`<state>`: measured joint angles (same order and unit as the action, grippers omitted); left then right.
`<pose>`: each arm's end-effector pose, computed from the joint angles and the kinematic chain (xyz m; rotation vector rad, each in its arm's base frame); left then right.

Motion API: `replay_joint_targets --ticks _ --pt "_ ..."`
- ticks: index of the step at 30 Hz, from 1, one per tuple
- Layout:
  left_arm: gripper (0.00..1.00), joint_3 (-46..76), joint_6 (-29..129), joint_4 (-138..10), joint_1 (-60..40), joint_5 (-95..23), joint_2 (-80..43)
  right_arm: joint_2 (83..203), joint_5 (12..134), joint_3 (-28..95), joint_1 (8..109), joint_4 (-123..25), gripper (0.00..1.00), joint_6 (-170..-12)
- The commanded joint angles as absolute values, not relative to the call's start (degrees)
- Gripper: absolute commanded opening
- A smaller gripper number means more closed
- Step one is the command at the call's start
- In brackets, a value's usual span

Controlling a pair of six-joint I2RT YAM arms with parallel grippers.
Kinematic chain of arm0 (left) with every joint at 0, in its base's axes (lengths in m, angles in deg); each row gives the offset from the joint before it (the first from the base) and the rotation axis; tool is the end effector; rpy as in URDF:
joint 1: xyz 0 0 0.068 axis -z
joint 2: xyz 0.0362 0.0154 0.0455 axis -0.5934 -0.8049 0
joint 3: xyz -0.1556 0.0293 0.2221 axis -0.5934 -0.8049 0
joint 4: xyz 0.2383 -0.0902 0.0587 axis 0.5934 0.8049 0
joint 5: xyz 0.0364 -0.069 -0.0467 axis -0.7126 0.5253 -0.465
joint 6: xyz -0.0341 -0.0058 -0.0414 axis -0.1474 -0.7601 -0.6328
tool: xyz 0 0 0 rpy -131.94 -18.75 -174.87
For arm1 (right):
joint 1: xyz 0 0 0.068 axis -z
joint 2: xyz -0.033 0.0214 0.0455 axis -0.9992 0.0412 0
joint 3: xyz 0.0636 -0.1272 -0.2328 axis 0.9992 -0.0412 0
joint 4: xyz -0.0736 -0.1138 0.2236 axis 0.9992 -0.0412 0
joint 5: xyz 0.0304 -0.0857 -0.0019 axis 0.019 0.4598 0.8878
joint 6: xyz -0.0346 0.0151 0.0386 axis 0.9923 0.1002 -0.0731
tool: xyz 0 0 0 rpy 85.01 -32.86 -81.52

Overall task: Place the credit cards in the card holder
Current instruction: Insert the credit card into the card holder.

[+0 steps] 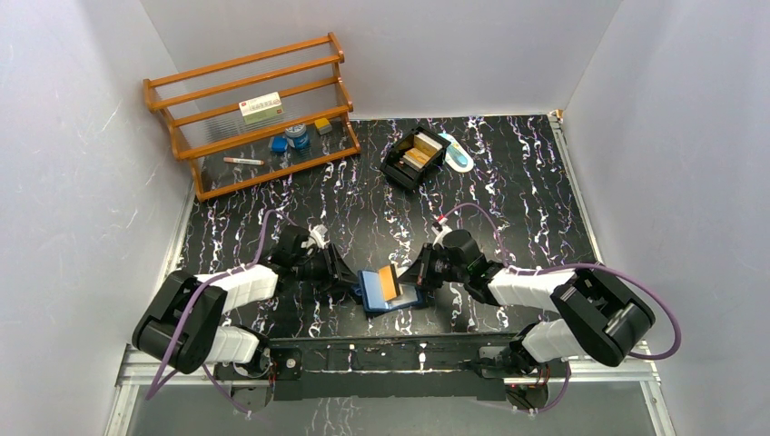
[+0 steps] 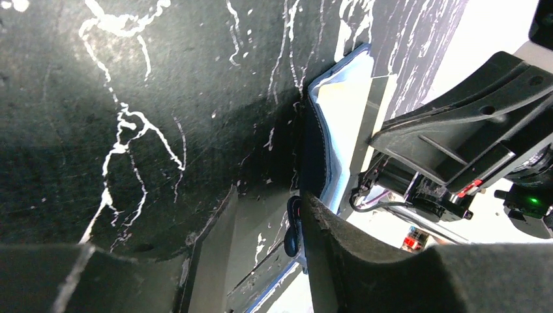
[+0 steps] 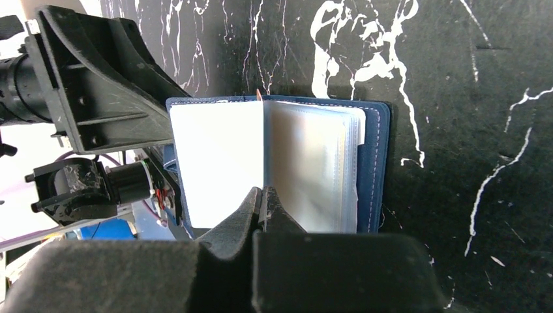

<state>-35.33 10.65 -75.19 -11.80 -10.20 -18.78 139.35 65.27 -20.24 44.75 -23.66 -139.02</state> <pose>0.1969 -0.1121 0.1371 -0.2272 2.5167 -1.3026 0.1718 0.1727 0.1471 0.0634 2.3699 1.2274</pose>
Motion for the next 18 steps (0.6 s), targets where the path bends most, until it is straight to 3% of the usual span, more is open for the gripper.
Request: replay_joint_targets --ticks 1,8,18 --pt "0.36 -36.6 10.0 -76.5 -11.9 -8.0 -18.8 140.0 62.4 -21.1 44.4 -18.2 0.00 -138.3" --pt "0.13 -35.6 12.2 -72.1 -11.9 -11.3 -19.4 141.2 59.2 -24.4 44.5 -13.4 0.00 -139.8" --pt "0.05 -35.5 13.3 -71.8 -11.9 -12.8 -22.8 144.0 58.0 -25.1 44.5 -10.8 0.00 -140.7"
